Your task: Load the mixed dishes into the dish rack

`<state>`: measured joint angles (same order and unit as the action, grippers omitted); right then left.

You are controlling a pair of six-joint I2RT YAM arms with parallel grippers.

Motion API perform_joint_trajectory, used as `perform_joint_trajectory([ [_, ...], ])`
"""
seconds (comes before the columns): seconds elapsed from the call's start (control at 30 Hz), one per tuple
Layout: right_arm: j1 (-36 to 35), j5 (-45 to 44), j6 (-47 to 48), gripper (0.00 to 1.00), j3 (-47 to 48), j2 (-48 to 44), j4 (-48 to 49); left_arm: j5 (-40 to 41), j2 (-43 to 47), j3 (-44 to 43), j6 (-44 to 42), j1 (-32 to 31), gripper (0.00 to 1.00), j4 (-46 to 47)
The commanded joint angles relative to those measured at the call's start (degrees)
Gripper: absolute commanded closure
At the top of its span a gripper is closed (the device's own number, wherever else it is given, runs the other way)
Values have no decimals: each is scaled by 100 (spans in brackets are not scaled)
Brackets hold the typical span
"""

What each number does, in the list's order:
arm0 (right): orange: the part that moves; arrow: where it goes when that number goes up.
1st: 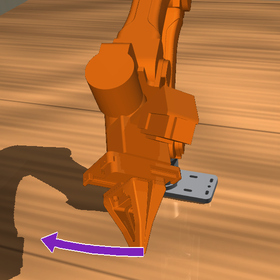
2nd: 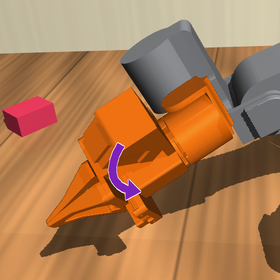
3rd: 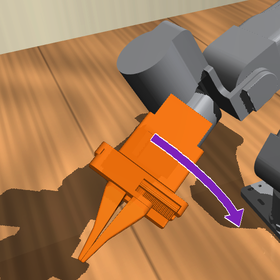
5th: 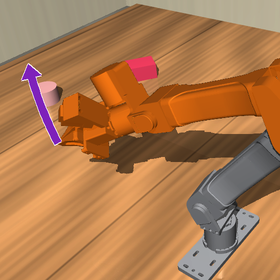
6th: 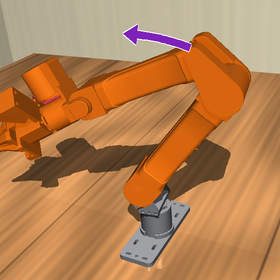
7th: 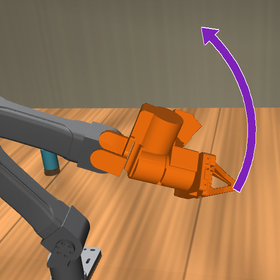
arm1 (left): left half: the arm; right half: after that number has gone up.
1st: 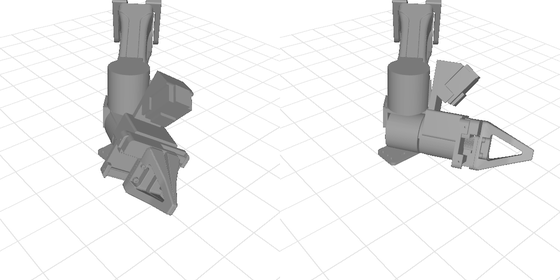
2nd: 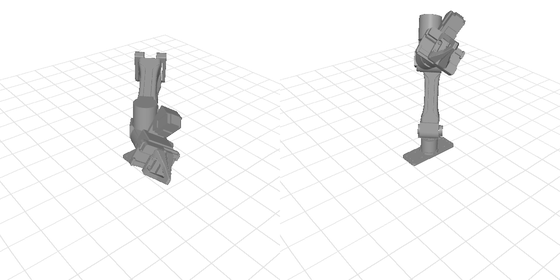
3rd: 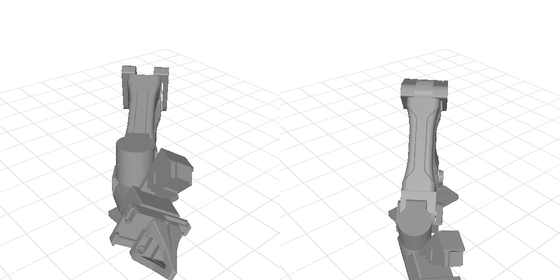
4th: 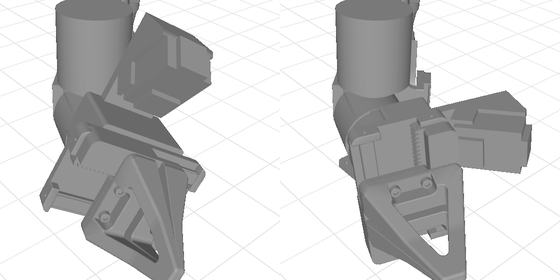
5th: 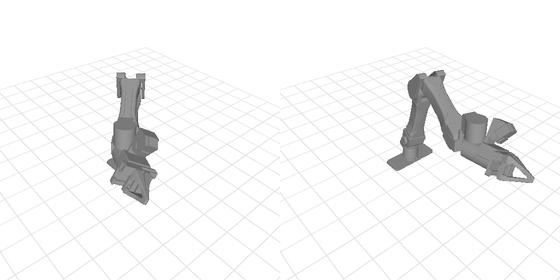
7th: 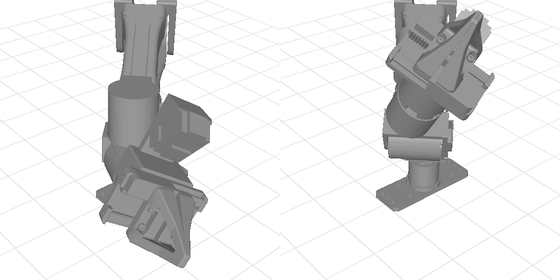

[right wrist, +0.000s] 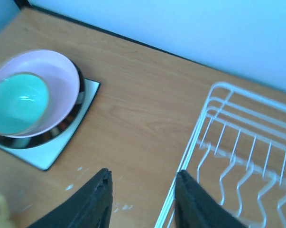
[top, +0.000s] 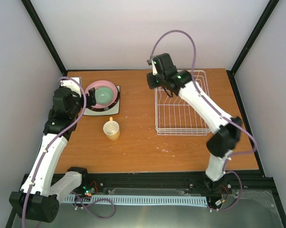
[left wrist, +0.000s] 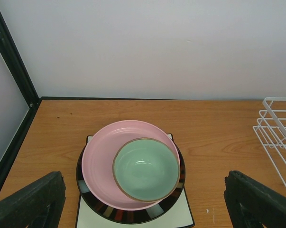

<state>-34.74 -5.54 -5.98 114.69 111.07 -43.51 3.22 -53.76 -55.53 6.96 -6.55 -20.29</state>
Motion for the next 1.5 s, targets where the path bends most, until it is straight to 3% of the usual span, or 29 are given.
perform_joint_trajectory([
  [0.0,-244,-366,-754,71,-1509,-1210,-678,-13,68,-9,-28,-22,8,-43],
  [0.07,-335,-270,-1095,77,-2221,-1473,-955,-3,52,-2,-74,-22,8,-70],
  [0.23,-428,145,-1586,73,-3272,-1831,-1031,-61,12,23,-125,-22,8,-74],
  [0.33,-455,143,-1669,74,-3317,-1867,-1120,-117,54,63,-103,-22,8,-71],
  [0.47,-466,-336,-1655,85,-3535,-1850,-1007,-109,191,167,-81,-22,8,-28],
  [0.8,-559,26,-1422,84,-3994,-1082,-565,-36,340,318,-57,-22,8,-52],
  [1.47,-850,228,-1326,82,-3725,-868,-410,-174,-199,473,66,-22,8,-59],
])
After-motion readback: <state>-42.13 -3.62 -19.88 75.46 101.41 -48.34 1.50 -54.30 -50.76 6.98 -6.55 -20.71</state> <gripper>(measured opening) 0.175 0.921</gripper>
